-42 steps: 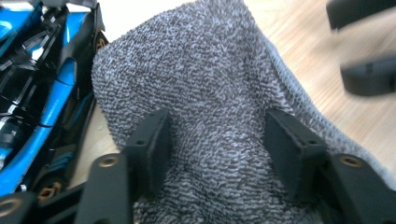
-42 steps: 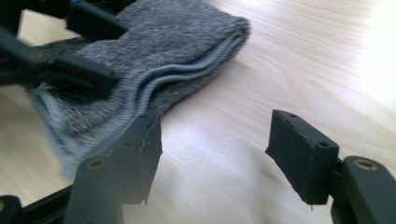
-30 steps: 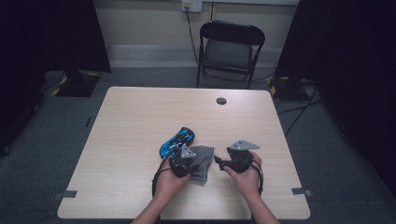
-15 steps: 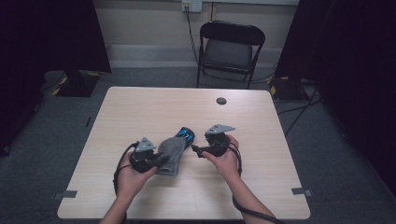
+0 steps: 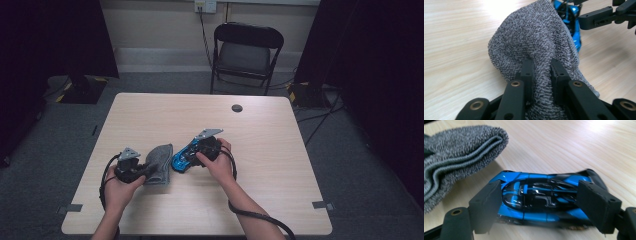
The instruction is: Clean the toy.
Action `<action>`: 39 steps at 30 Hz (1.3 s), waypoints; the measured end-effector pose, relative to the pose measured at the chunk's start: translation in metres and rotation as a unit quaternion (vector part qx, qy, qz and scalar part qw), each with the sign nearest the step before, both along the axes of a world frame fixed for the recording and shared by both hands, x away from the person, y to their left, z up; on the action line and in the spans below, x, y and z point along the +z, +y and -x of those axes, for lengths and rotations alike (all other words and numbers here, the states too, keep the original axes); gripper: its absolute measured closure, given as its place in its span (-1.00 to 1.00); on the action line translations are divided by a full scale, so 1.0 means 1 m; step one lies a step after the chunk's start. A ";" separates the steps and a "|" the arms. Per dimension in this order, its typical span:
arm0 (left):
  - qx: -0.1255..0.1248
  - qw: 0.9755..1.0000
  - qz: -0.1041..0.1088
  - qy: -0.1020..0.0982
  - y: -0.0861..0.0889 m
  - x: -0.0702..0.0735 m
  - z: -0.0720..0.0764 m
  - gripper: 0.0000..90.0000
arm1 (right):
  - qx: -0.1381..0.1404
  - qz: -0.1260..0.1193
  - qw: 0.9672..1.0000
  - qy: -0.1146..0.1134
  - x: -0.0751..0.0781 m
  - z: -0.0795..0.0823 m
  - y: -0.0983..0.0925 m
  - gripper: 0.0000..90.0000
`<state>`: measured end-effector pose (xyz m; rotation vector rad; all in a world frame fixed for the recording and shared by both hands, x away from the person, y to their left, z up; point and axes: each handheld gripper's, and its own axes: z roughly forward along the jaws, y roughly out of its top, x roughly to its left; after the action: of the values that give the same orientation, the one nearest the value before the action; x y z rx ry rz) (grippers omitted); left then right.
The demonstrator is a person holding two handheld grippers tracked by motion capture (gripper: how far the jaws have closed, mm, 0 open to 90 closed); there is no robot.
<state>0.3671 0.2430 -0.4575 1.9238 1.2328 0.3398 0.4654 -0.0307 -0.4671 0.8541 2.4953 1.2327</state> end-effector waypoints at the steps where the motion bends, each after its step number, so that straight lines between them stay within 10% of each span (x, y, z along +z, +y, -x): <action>1: 0.003 1.000 0.003 0.002 0.001 -0.001 0.000 0.68 | 0.003 0.006 1.000 -0.002 -0.001 -0.001 0.002 -0.54; 11: 0.007 1.000 -0.005 0.014 0.005 -0.008 0.006 0.67 | 0.034 0.047 0.998 -0.013 -0.006 0.000 0.015 -0.67; 21: 0.012 1.000 -0.002 0.016 0.005 -0.011 0.008 0.65 | 0.001 0.037 0.998 -0.043 -0.017 0.007 0.012 -0.71; 29: 0.026 0.999 -0.041 0.023 -0.006 -0.019 0.003 0.64 | -0.007 0.034 0.998 -0.050 -0.019 0.010 0.014 -0.72; 39: -0.014 0.997 -0.057 0.054 -0.023 -0.020 0.000 0.67 | -0.016 0.033 0.998 -0.048 -0.019 0.010 0.016 -0.73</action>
<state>0.3666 0.2204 -0.4775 2.0785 1.2775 0.3005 0.4552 -0.0151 -0.4860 0.7952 2.4223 1.1465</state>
